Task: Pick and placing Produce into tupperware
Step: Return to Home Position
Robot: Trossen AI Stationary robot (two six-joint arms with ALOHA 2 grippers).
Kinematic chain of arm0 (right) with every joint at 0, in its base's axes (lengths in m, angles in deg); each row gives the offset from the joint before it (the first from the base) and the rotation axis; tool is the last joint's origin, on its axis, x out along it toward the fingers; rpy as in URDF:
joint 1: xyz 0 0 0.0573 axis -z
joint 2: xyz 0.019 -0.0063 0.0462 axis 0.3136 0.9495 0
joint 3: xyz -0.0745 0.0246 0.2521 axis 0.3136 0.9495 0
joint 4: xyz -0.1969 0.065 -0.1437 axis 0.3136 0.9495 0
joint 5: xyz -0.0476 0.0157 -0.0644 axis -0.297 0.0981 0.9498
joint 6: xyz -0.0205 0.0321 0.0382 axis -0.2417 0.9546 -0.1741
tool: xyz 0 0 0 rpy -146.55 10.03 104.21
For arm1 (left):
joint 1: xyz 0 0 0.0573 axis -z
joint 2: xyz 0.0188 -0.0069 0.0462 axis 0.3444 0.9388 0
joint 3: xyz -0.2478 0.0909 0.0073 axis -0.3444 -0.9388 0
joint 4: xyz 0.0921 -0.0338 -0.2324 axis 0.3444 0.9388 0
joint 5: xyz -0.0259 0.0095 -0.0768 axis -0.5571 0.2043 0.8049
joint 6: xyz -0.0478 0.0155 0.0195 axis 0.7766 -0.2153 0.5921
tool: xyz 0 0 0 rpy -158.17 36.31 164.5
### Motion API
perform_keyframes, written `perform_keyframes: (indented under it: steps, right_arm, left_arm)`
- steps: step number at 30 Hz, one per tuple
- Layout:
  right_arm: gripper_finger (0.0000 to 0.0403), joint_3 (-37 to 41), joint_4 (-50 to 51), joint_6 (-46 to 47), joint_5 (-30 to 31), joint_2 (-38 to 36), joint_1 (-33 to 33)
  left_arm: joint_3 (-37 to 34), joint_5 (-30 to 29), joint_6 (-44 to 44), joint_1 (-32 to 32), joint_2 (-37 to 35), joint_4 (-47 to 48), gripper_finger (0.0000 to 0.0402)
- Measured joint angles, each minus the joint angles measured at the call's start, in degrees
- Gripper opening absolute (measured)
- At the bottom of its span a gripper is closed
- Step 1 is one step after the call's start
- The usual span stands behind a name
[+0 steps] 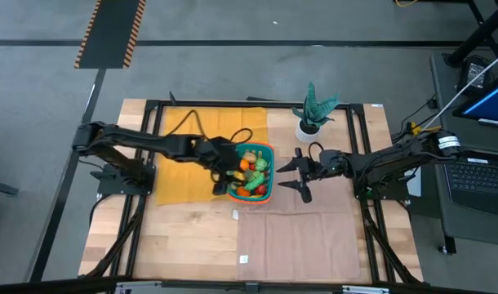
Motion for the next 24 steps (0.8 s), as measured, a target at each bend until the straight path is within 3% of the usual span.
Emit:
perform_keyframes:
  steps: [6, 12, 16, 20, 24]
  right_arm:
    - [0.0225, -0.02, -0.42, 2.87, -4.58, -2.19, -0.75]
    - [0.0225, -0.02, -0.61, 2.41, -6.48, -2.47, -3.41]
    - [0.0225, -0.02, -1.02, 1.55, -6.49, -2.47, -4.46]
    - [0.0225, -0.02, -1.57, 2.06, -6.49, -2.45, -5.26]
    - [0.0225, -0.02, -4.89, 2.0, -6.52, -3.33, -5.57]
  left_arm:
    - [-10.07, 0.07, 0.08, 4.02, -11.68, -6.14, 0.0147]
    - [-31.69, 0.26, 3.57, 9.0, -23.23, -31.9, 0.0147]
    - [-41.83, -0.07, 4.09, 9.39, -31.62, -44.51, 0.0154]
    - [-47.66, -0.09, 3.7, 8.23, -43.26, -44.29, 0.016]
    - [-49.96, 0.07, 3.68, 6.57, -55.21, -35.0, 0.0163]
